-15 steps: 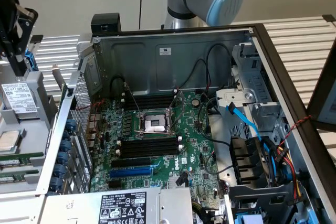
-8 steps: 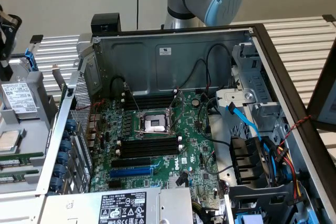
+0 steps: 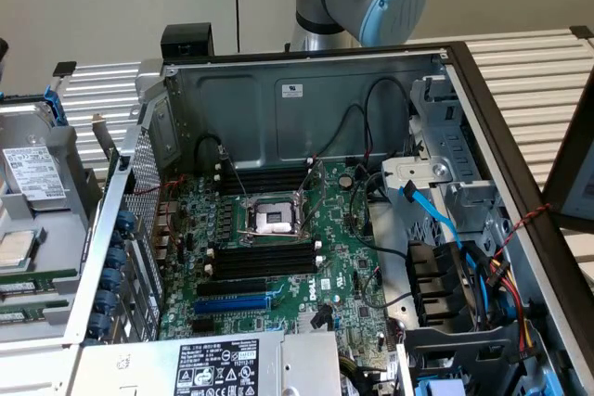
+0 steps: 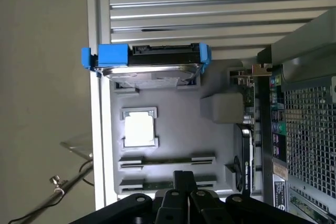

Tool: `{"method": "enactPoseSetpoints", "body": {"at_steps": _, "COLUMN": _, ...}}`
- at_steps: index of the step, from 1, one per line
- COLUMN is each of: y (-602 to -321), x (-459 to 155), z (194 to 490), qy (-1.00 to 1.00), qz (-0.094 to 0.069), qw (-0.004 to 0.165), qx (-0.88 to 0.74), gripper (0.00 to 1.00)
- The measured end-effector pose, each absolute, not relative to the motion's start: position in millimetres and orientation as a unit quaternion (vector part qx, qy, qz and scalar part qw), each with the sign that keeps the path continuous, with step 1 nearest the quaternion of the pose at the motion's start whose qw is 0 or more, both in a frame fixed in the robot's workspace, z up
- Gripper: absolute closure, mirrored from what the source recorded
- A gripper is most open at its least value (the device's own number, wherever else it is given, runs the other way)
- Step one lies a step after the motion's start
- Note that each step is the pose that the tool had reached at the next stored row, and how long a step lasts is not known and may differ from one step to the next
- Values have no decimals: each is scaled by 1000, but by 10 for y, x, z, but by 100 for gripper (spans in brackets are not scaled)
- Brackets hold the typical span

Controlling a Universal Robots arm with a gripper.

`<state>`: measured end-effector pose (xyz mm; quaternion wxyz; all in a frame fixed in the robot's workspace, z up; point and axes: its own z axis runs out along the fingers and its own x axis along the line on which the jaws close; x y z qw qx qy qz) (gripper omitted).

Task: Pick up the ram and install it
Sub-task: 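Reach for the ram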

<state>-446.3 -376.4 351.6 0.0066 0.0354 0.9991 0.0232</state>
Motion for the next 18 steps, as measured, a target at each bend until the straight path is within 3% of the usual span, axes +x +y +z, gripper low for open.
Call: {"method": "enactPoseSetpoints", "body": {"at_steps": 18, "y": -3764, "x": -4473, "z": 3515, "qy": 999, "qz": 23, "qw": 6, "qx": 25, "gripper": 89}}
